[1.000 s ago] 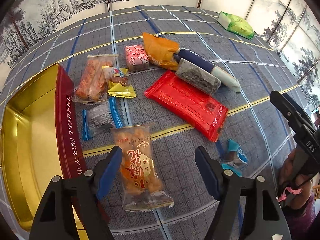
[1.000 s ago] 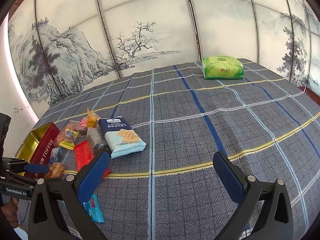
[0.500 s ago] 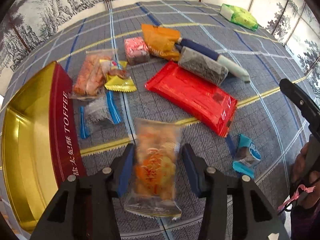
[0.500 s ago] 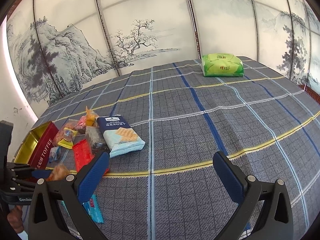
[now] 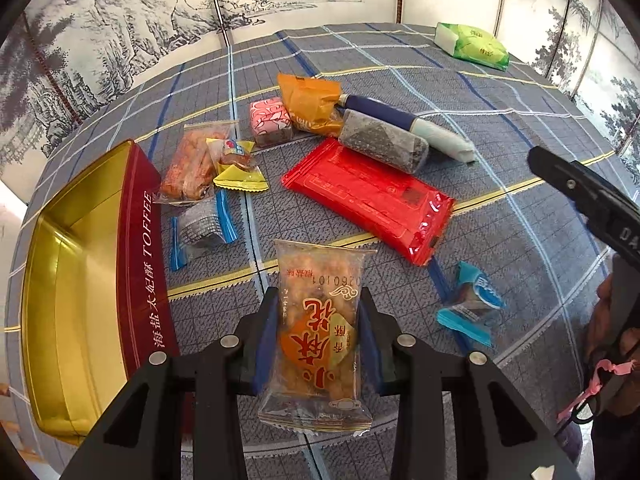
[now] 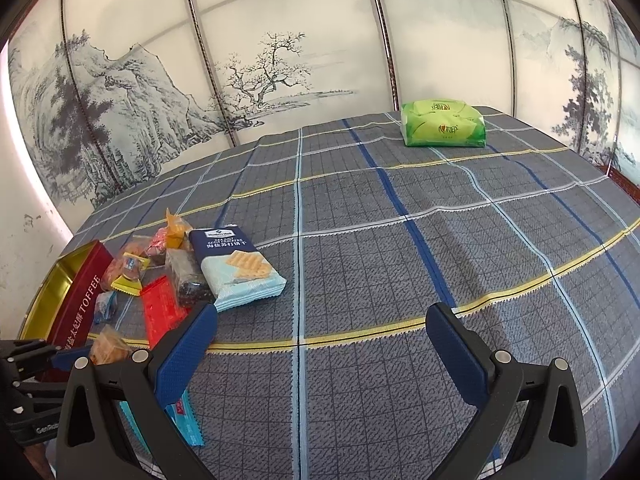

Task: Organize snacks
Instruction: 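Close the left gripper on the clear pastry packet and lift it, then carry the pastry packet into the tin with the left gripper while the right gripper grasps the blue candy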

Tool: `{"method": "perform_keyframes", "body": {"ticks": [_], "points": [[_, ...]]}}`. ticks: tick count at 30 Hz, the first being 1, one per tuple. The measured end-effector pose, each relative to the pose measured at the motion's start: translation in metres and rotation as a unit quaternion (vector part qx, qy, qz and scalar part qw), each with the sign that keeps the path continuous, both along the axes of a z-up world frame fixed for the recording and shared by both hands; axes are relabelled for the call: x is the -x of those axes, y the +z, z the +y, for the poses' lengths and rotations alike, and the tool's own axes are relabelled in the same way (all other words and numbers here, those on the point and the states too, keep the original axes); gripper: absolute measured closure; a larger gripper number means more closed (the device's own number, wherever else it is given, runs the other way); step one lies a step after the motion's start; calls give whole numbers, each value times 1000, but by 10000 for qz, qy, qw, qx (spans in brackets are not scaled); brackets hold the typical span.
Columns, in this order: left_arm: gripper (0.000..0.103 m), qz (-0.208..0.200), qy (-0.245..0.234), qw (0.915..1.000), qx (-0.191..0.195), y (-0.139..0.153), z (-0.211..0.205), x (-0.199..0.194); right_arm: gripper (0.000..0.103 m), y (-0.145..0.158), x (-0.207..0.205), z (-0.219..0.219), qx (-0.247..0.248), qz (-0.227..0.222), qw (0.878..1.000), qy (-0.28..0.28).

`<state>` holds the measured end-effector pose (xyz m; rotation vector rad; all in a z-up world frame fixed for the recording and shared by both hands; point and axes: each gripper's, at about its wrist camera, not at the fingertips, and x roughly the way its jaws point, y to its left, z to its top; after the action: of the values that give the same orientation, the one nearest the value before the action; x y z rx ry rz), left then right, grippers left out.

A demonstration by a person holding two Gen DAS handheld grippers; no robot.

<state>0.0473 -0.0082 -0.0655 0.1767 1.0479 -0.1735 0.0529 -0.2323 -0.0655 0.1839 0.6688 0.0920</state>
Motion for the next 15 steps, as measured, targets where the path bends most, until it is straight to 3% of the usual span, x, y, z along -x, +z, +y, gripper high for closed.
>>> {"method": "perform_keyframes", "body": {"ticks": [15], "points": [[70,-552,155,9982,159,48,14,25,0,-1,-5,1,84,120,9999,-47]]}}
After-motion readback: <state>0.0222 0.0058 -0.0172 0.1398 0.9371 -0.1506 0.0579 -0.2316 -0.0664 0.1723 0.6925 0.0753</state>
